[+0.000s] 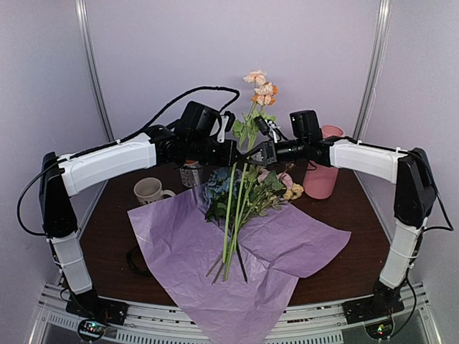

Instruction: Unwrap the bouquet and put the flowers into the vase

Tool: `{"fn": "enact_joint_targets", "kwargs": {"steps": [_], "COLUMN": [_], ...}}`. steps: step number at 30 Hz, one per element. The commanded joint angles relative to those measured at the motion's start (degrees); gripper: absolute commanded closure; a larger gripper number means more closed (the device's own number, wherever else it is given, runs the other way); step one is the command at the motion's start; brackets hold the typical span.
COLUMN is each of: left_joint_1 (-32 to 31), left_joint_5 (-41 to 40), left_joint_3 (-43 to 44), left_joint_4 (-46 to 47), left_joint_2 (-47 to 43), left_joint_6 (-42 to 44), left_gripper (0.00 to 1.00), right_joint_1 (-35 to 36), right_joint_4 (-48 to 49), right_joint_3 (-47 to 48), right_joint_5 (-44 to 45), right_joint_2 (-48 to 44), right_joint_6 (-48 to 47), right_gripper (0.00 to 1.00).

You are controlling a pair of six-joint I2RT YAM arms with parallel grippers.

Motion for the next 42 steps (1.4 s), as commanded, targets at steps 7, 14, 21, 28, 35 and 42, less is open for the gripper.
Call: {"fn": "enact_joint_targets", "kwargs": {"steps": [7,14,21,28,35,42], "left_joint_1": [3.14,3.2,3.2,3.07,2.75,2.76], "left_joint_5": [-1.2,0.49,1.76,3.31,3.85,3.91], "left_joint_3": [-3.93,-6.6,-7.81,-9.59,-10.21,-10.3], "left_joint_4": [1.5,4.41,4.61,5.85,6.74,6.75], "left_joint_2": [2.26,4.53,3.39,2.97,3.01,3.38], "left_joint_6": [-0.75,-0.64,-0.13,-1.07,-1.33,-1.03], "left_gripper": [1.0,1.0,1.0,1.0,1.0,1.0], "right_joint_1": [-4.87,-12.11,-18.23,-22.68,-29.1,-31.47], "right_joint_4": [-8.76,-17.24,-27.67,-24.58,-22.49,-15.58], "right_joint_3": [-6.55,0.61,23.0,30.04,29.64,26.5], "right_joint_5": [-0.88,0.75,16.06,30.09,28.23,20.79], "right_joint_2": [-19.19,-25.75,-20.56,-19.05,-18.99,-23.0], "right_joint_6": [-8.67,-13.51,-24.79,-27.34,-23.66,-19.47], "right_gripper": [1.0,1.0,1.0,1.0,1.0,1.0]}}
